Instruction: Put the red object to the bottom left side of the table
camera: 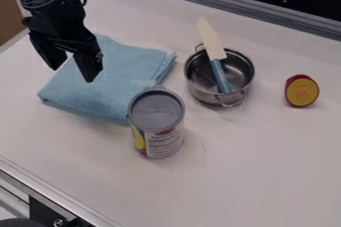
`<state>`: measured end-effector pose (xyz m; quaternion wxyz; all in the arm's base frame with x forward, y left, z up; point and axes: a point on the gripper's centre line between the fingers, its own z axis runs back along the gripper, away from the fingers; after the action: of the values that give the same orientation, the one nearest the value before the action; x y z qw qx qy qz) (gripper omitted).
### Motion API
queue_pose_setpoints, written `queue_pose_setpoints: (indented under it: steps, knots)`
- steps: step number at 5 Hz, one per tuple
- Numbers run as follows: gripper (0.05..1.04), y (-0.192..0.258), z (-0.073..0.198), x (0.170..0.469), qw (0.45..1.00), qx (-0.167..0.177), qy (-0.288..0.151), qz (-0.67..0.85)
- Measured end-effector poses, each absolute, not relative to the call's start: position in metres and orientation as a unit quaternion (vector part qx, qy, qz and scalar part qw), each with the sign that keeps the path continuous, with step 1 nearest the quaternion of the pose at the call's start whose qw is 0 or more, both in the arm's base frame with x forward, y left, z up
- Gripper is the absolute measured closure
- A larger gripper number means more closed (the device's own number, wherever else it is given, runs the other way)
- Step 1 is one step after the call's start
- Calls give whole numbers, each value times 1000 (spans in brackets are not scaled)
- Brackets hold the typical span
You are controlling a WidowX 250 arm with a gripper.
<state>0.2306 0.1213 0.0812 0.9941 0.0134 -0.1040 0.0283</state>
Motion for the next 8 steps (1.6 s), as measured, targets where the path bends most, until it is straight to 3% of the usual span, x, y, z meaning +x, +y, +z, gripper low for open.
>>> queue_pose_setpoints:
  steps: [2,4,5,6,8]
  knots:
    - [87,108,78,238,994,-2,-105,41]
    - [86,72,108,276,987,-25,-115,113]
    - [86,33,115,294,975,-38,-129,179]
    - [87,-10,109,309,970,-58,-121,205]
    - [86,-69,92,339,963,-59,-108,241]
